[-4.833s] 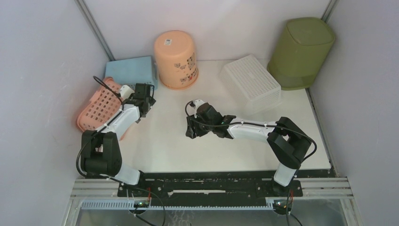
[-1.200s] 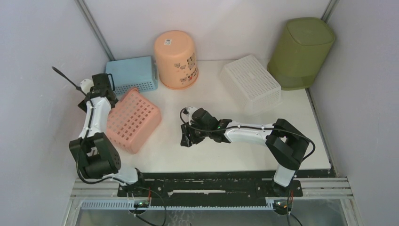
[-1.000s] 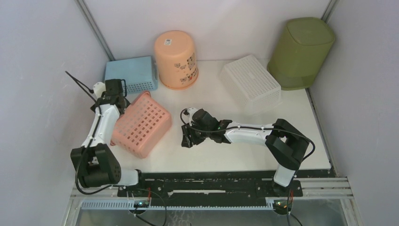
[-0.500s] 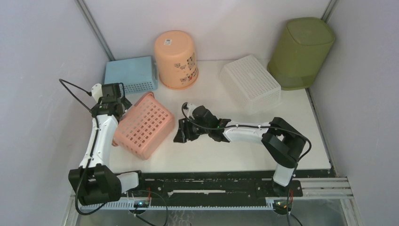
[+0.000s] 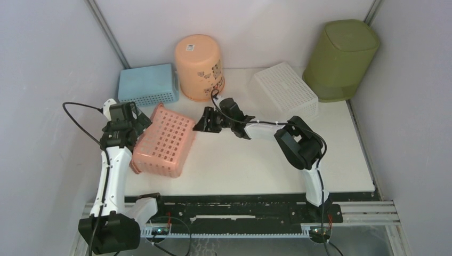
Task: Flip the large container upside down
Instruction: Move the container to the center of the board.
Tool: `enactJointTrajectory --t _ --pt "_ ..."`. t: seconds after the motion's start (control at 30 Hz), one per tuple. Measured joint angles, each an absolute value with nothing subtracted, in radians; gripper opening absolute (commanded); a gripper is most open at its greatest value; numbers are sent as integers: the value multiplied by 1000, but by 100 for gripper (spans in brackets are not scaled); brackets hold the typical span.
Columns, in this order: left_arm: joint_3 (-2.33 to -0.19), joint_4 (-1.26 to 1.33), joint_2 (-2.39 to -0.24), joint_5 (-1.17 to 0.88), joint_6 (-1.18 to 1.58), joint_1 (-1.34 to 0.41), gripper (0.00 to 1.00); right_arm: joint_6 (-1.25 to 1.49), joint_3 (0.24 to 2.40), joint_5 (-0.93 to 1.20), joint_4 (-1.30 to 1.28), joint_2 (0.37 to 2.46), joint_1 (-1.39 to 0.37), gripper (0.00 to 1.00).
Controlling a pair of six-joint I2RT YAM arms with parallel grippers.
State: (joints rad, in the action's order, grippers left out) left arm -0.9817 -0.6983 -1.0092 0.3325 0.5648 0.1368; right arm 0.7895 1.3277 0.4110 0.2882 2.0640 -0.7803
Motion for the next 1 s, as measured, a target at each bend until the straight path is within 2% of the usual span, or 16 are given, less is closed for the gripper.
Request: enactJointTrajectory --t 0.27,0.37,0.73,1.0 --pt "-915 -616 -1001 186 546 158 100 790 1610 429 202 2228 -708 61" --pt "-905 -636 -998 112 542 152 100 791 1646 435 198 2244 -688 61" --pt "-907 -690 -790 33 588 146 100 796 1468 490 236 2171 -673 62" --pt "-875 -665 -691 -127 690 125 100 791 1354 484 233 2066 -674 61"
